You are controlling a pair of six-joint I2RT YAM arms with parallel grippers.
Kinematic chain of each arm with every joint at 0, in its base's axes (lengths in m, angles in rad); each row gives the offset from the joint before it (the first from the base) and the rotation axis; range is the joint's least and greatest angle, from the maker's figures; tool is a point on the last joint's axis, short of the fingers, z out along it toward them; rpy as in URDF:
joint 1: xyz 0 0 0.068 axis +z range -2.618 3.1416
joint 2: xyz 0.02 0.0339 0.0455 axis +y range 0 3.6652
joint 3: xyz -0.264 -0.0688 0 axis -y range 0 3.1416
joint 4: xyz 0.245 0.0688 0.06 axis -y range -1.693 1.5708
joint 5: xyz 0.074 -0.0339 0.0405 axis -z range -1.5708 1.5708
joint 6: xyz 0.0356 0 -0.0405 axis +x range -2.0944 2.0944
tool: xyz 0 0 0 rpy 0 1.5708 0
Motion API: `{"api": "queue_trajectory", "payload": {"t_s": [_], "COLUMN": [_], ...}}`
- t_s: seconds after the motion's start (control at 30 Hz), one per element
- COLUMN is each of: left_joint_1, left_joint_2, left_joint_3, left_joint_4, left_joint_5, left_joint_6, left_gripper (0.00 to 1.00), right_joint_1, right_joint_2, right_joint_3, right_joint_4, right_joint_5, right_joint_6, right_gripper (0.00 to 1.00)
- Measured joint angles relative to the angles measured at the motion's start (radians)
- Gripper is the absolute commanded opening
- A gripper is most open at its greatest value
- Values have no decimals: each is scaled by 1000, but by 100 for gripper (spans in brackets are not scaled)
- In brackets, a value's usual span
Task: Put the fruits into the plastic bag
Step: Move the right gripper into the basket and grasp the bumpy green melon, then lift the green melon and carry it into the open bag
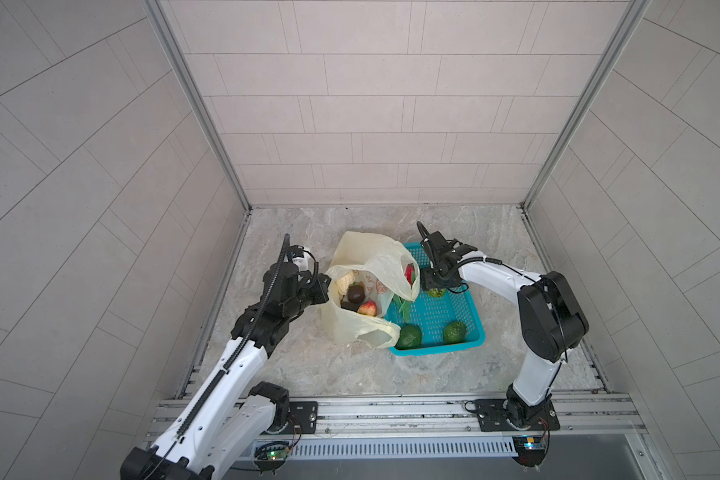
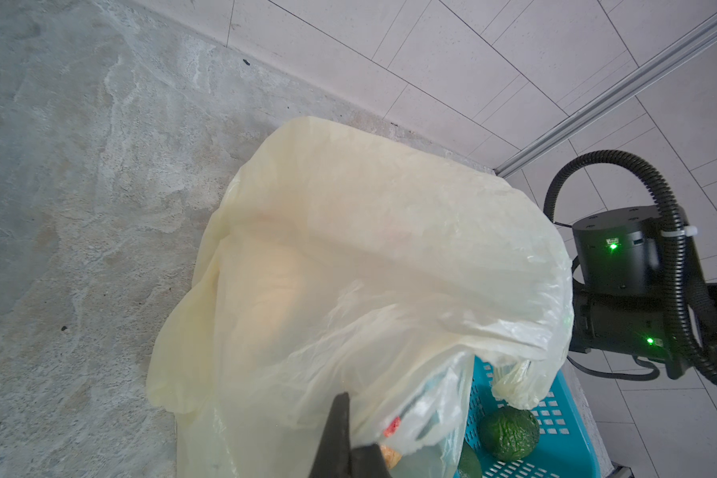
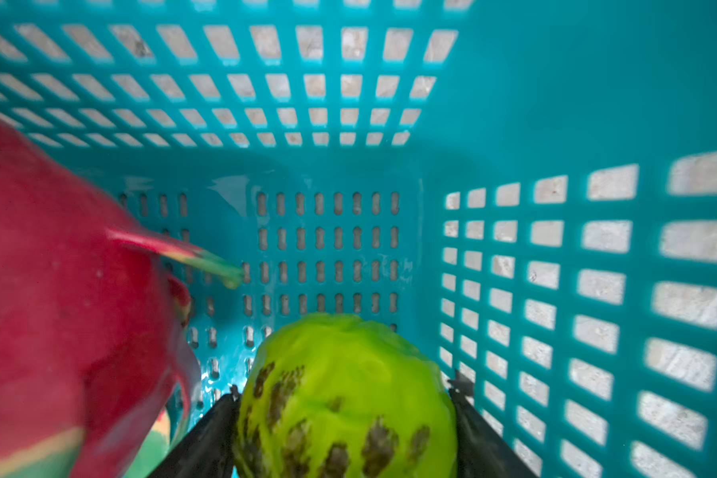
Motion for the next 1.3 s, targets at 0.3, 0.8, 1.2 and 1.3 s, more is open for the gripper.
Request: {"api": "queue_trajectory", "payload": {"t_s": [0.3, 0.8, 1.2, 1.3], "left_joint_1": [0, -1, -5, -6], "left_joint_2": [-1, -1, 6, -11], "left_joint_3": [0, -1, 1, 1], "left_joint_4": [2, 8, 15, 2], "left_joint_5": [1, 29, 34, 32], "left_joint_6": [0, 0, 13, 24], "left_gripper": [0, 0, 0, 0], "right_joint_1": [0, 187, 419, 414], "right_joint_2": [-47, -638, -326, -246], "right_joint_3": [-42, -47, -4, 32], "right_joint_4": [28, 229, 322, 309], "right_joint_5": [-21, -219, -401, -381], "right_joint_6": [5, -99, -137, -138], "right_gripper": [38, 40, 41, 41]}}
